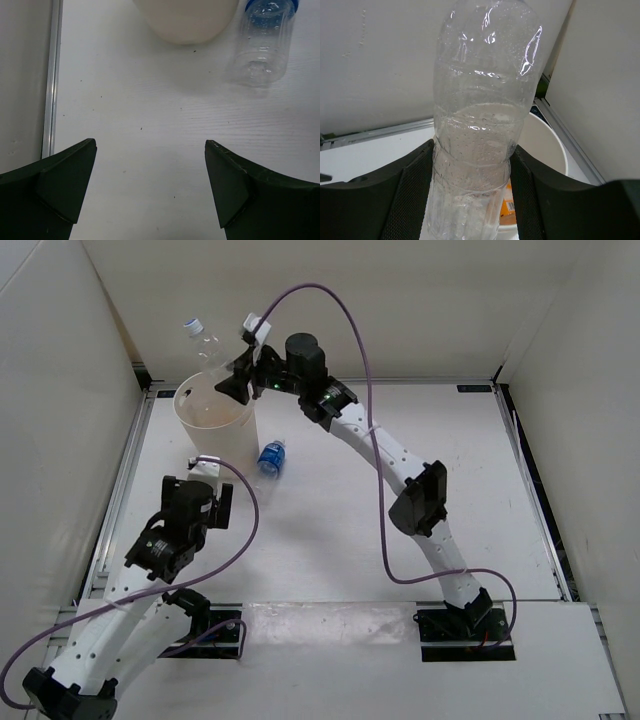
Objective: Put the plastic bottles in the bin
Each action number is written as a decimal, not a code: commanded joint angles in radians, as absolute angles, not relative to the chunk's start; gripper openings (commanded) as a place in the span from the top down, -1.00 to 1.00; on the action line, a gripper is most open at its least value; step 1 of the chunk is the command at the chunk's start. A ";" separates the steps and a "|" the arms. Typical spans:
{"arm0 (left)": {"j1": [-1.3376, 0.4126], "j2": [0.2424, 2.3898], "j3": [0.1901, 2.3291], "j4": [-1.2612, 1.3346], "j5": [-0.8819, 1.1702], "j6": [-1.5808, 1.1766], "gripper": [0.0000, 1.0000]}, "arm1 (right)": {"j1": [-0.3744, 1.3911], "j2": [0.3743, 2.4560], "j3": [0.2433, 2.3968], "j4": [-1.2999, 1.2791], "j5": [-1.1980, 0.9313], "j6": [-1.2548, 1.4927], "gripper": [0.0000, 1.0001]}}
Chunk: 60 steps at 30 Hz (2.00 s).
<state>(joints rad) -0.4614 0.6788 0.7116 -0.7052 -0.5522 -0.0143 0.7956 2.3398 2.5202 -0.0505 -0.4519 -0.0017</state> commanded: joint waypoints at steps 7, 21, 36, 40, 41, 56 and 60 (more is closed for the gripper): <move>-0.499 0.657 0.729 -0.719 -0.558 0.038 -1.00 | 0.795 2.414 2.608 0.089 -0.388 -0.020 0.94; -0.503 0.696 0.733 -0.713 -0.529 0.055 -1.00 | 0.784 2.441 2.546 0.212 -0.411 -0.008 0.31; -0.500 0.709 0.738 -0.719 -0.505 0.066 -1.00 | 0.785 2.441 2.583 0.281 -0.313 0.038 -0.69; -0.502 0.727 0.750 -0.721 -0.486 0.072 -1.00 | 0.779 2.442 2.618 0.288 -0.282 0.060 -0.69; -0.500 0.736 0.750 -0.724 -0.482 0.072 -1.00 | 0.776 2.438 2.622 0.290 -0.273 0.064 -0.69; -0.497 1.069 0.871 -0.554 -0.344 0.054 -1.00 | 0.597 2.013 2.059 0.362 -0.156 0.121 -0.69; -0.495 1.244 0.962 -0.540 -0.336 0.025 -1.00 | 0.551 1.852 1.826 0.347 -0.173 0.097 -0.69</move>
